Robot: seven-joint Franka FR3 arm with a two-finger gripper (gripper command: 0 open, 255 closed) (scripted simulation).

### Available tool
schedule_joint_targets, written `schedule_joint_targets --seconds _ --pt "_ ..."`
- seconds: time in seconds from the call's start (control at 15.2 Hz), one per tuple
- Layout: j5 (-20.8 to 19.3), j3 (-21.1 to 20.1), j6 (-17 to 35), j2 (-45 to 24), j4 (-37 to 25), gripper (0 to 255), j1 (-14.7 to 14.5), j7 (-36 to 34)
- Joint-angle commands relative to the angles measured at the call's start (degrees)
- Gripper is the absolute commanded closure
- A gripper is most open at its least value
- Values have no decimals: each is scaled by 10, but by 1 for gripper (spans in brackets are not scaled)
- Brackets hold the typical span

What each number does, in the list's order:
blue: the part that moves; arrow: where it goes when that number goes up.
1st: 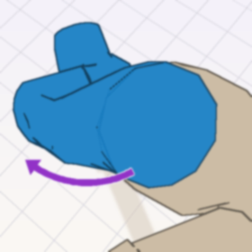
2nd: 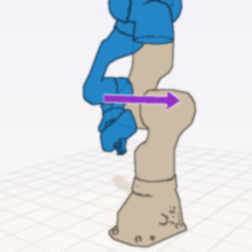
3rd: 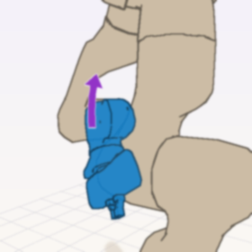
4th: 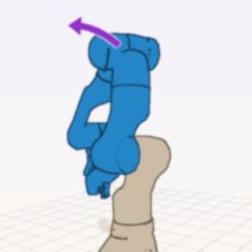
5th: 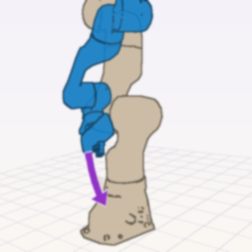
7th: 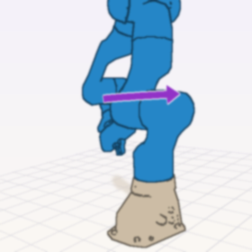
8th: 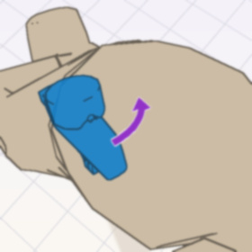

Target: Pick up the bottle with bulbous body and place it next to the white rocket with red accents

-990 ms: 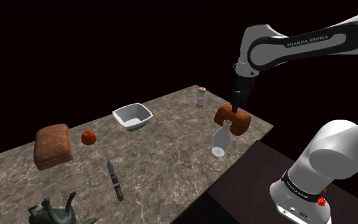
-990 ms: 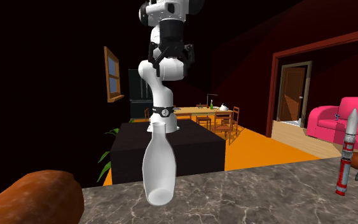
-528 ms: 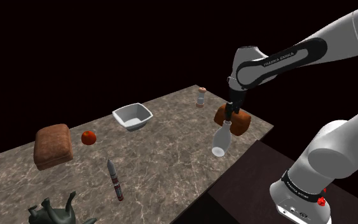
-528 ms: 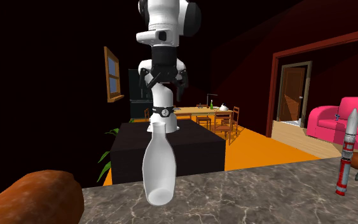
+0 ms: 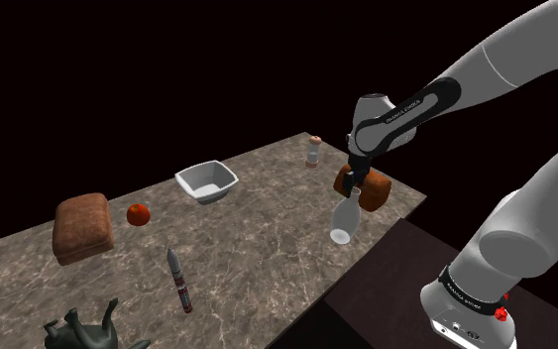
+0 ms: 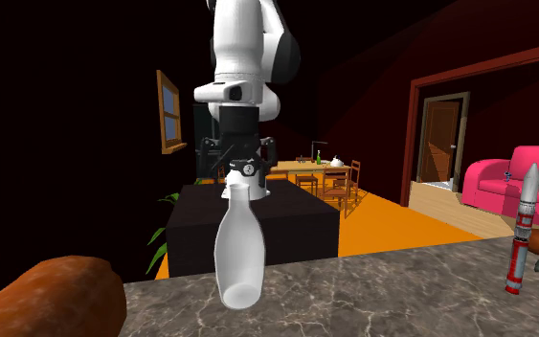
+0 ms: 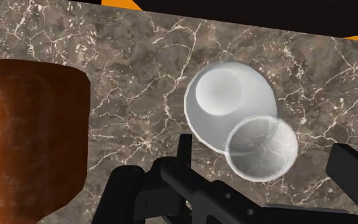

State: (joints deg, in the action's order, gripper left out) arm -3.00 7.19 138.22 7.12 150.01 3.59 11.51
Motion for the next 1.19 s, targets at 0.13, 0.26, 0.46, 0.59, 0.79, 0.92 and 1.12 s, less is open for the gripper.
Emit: schedule_joint_targets --seconds 0.13,0.26,0.46,0.59,0.79,0.92,1.12 --pt "2 1 38 -28 10 0 0 2" --pt "3 1 44 -32 12 0 0 3" --pt "3 1 44 -32 12 0 0 3" --pt "3 1 44 -32 12 0 0 3" --pt "3 1 44 -32 12 255 0 3" --pt "3 1 44 -32 12 255 0 3" --pt "3 1 44 -32 11 255 0 3"
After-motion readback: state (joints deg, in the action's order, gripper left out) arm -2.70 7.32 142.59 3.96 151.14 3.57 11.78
